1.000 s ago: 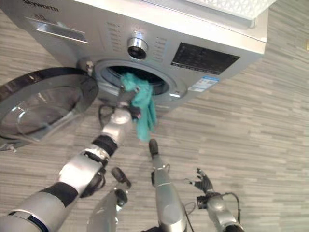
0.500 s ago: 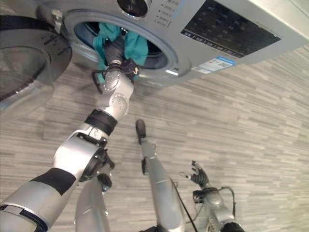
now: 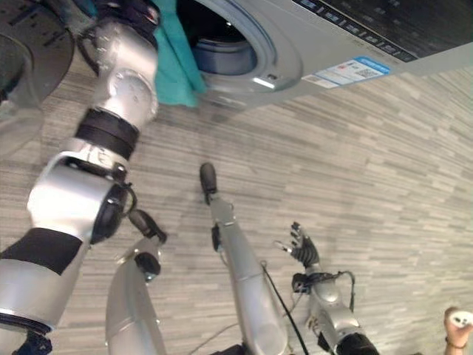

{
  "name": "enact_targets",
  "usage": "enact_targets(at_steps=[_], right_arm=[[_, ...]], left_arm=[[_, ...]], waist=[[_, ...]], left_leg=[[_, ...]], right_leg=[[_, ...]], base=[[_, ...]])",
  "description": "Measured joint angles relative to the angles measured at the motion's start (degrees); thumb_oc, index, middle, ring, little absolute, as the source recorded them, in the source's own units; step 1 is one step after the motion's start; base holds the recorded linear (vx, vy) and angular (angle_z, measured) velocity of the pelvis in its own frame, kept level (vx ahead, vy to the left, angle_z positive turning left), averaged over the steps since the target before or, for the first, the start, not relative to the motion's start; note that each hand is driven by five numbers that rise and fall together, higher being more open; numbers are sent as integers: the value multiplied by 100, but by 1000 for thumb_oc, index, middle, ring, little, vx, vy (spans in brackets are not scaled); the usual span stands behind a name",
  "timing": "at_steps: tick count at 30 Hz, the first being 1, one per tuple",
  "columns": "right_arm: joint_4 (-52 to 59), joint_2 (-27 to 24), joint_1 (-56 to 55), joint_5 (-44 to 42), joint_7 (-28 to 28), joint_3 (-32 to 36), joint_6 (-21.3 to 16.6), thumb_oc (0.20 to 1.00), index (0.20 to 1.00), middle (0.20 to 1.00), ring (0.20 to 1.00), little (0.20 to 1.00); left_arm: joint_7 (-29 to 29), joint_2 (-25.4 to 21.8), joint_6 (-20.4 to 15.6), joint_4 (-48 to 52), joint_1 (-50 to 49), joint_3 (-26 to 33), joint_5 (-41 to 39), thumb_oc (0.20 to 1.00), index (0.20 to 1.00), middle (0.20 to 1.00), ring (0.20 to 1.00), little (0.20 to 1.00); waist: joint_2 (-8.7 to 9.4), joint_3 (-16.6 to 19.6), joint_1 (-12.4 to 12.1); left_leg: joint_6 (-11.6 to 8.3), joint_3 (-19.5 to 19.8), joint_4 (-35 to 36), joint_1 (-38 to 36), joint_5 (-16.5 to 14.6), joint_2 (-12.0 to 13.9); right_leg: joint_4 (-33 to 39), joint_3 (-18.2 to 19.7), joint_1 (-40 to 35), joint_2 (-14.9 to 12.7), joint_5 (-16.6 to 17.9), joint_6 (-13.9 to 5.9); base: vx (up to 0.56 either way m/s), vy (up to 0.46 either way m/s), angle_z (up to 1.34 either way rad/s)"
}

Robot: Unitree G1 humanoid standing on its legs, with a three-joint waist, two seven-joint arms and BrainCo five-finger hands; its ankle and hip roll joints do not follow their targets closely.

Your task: Grab the laundry basket,head to the washer,open it,put in the laundry and shut it.

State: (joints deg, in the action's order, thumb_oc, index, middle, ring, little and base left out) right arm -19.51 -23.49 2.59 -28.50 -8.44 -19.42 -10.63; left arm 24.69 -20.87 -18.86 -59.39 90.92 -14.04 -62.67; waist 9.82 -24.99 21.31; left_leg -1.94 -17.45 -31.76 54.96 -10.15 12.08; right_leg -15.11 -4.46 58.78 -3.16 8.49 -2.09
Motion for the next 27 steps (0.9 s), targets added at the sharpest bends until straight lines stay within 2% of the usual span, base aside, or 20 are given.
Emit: enact_targets(at_steps=[2, 7, 9, 11, 12, 15, 16, 17, 20, 21, 22, 23, 24, 25, 26, 27], right_arm=[[98, -182, -11, 2, -8, 50, -41, 1000, 1000, 1000, 1000, 1000], [317, -465, -49, 17, -20, 342, -46, 1000, 1000, 1000, 1000, 1000], [227, -473, -59, 17, -55, 727, -45, 1000, 1000, 1000, 1000, 1000], [169, -585, -142, 96, -167, 1028, -30, 1000, 1000, 1000, 1000, 1000], [232, -641, -238, 168, -182, 1085, -29, 1000, 1000, 1000, 1000, 1000], [443, -766, -331, 312, -182, 1088, -15, 1000, 1000, 1000, 1000, 1000], [543, -820, -358, 359, -174, 1084, -19, 1000, 1000, 1000, 1000, 1000], [562, -840, -352, 362, -168, 1074, -17, 1000, 1000, 1000, 1000, 1000], [709, -920, -366, 364, -128, 933, 51, 1000, 1000, 1000, 1000, 1000], [734, -948, -351, 353, -75, 831, 64, 1000, 1000, 1000, 1000, 1000], [761, -976, -360, 349, 19, 822, 63, 1000, 1000, 1000, 1000, 1000], [743, -1047, -412, 340, 117, 863, 29, 1000, 1000, 1000, 1000, 1000], [720, -1121, -490, 337, 142, 902, 26, 1000, 1000, 1000, 1000, 1000], [663, -1152, -489, 335, 165, 897, 49, 1000, 1000, 1000, 1000, 1000], [438, -1181, -483, 338, 298, 937, 21, 1000, 1000, 1000, 1000, 1000], [171, -1273, -483, 339, 399, 1051, 49, 1000, 1000, 1000, 1000, 1000]], left_arm=[[0, -114, -1, -14, 216, -1, -44, 200, 200, 200, 200, 200], [-63, -230, -41, -211, 655, -58, -376, 200, 200, 200, 200, 200], [-150, -113, -197, -136, 627, -85, -737, 200, 200, 200, 200, 200], [-241, 292, -678, 1077, 195, -68, -1549, 200, 200, 200, 200, 200], [-272, 449, -887, 1498, -67, -99, -1564, 200, 200, 200, 200, 200], [-270, 726, -1174, 1812, -322, -121, -1561, 200, 200, 200, 200, 200], [-268, 727, -1205, 1922, -468, -204, -1558, 715, 715, 715, 715, 715], [-269, 727, -1199, 1921, -501, -247, -1560, 1000, 1000, 1000, 1000, 1000], [-280, 644, -1051, 1721, -726, -458, -1611, 1000, 1000, 1000, 1000, 1000], [-377, 385, -767, 1177, -633, -699, -1473, 1000, 1000, 1000, 1000, 1000], [-610, 49, -301, 356, -359, -1447, -983, 1000, 1000, 1000, 1000, 1000], [-802, -425, 389, -167, -220, -1855, -282, 1000, 1000, 1000, 1000, 1000], [-865, -594, 632, -308, -156, -2134, 146, 1000, 1000, 1000, 1000, 1000], [-894, -538, 832, -390, -159, -2276, 299, 1000, 1000, 1000, 1000, 1000], [-1224, -636, 999, -715, 52, -3556, 1473, 1000, 1000, 1000, 1000, 1000], [-1800, -813, 1243, -710, 329, -5154, 2818, 1000, 1000, 1000, 1000, 1000]], waist=[[4, 2, 17], [3, 1, 137], [1, 1, 103], [-18, -12, 41], [-21, -14, 42], [-24, -16, 38], [-29, -20, 39], [-33, -23, 35], [-72, -46, 17], [-104, -66, -67], [-116, -73, -19], [-250, -45, -13], [-357, -26, -38], [-389, -28, -75], [-422, -33, -138], [-436, -34, -194]], left_leg=[[-39, -81, -2, 23, -25, 82], [-122, -117, 57, 16, -47, 217], [-193, -147, 218, -56, 3, 183], [-210, -179, 556, -137, 170, 53], [-207, -159, 741, -186, 253, -11], [-211, -167, 988, -368, 317, -84], [-194, -187, 1101, -459, 351, -136], [-186, -190, 1156, -510, 365, -163], [-194, -205, 1510, -960, 458, -300], [-198, -184, 1577, -1093, 537, -365], [-206, -174, 1577, -1180, 539, -372], [-246, -180, 1582, -1242, 568, -395], [-258, -166, 1616, -1266, 576, -416], [-256, -159, 1633, -1280, 580, -425], [-231, -146, 1637, -1271, 600, -455], [-232, -116, 1645, -1270, 599, -481]], right_leg=[[70, 84, 60, 94, 61, 79], [65, 107, 139, 246, 43, 86], [86, 128, 132, 232, 40, 99], [136, 106, 143, 135, 27, 131], [145, 82, 141, 96, 29, 135], [134, 102, 82, 62, 31, 137], [134, 107, 52, 31, 31, 137], [135, 108, 29, 19, 31, 137], [118, 203, -220, -34, 31, 137], [119, 220, -329, -90, 31, 138], [131, 224, -408, -90, 31, 137], [128, 221, -471, -129, 32, 138], [117, 213, -484, -138, 31, 137], [90, 214, -479, -150, 31, 137], [85, 188, -476, -173, 28, 138], [93, 174, -467, -195, 28, 139]], base=[[112, -116, -23], [102, -57, -13], [80, -78, 5], [48, -60, 22], [33, -42, 23], [9, -18, 7], [0, 0, 0], [0, 0, 0], [-10, 1, -7], [0, 0, 0], [0, 0, 0], [-40, 30, 3], [-53, 35, 6], [-50, 60, 6], [-19, 72, 4], [-5, 79, 8]])
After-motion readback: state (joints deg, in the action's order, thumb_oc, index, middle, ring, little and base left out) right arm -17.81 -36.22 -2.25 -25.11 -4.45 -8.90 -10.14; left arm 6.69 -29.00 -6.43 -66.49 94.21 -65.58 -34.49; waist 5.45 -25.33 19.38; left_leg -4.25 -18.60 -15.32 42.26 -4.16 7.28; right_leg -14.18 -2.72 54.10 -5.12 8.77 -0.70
